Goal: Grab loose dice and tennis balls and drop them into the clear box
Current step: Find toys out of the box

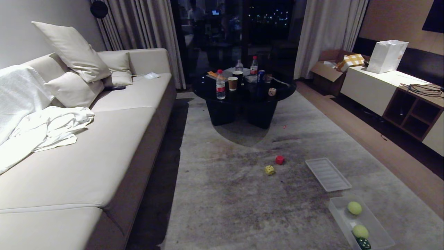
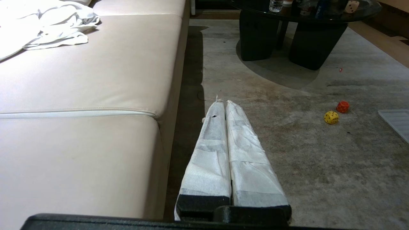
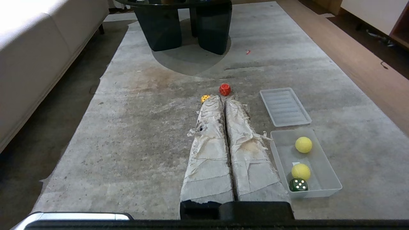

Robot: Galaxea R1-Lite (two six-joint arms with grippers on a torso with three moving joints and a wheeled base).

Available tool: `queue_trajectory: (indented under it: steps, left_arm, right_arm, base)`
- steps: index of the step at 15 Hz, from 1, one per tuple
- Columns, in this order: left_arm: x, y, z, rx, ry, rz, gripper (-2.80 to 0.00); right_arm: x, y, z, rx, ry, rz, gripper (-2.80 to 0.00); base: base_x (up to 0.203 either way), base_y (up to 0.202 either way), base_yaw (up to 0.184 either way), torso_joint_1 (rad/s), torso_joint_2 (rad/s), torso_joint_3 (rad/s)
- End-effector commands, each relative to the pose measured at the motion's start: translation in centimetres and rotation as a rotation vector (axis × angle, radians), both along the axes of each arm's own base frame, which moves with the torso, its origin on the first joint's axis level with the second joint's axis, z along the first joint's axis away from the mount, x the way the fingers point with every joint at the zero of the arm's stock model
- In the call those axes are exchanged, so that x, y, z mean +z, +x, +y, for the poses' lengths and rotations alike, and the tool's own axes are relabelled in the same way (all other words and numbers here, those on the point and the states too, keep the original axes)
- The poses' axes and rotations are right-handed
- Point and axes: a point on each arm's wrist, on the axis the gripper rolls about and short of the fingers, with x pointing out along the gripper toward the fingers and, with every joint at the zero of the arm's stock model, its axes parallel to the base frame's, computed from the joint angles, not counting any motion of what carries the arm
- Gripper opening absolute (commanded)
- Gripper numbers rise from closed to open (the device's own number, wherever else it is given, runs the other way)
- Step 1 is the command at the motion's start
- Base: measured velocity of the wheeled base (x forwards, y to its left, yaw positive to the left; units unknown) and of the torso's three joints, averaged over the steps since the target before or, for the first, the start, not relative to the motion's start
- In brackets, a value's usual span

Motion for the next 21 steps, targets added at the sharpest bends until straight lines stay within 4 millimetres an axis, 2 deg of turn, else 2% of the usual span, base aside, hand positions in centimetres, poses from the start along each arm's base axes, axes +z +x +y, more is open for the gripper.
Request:
queue_trajectory:
  steps: [1, 21]
  left_arm:
    - [-0.04, 0.02, 0.0, 0.001, 0.0, 0.003, -2.8]
    - [-0.02, 0.02, -0.04, -0.016, 0.018, 0.002, -2.8]
  right_arm:
    - [-0.3, 0.07, 0.0, 0.0, 0.001, 0.009, -2.8]
    - [-0.3, 0.07, 0.0, 0.0, 0.0, 0.009, -2.8]
  base:
    - [0.0, 0.0, 0.0, 0.0, 0.0, 0.0]
    - [0.0, 0.0, 0.0, 0.0, 0.0, 0.0]
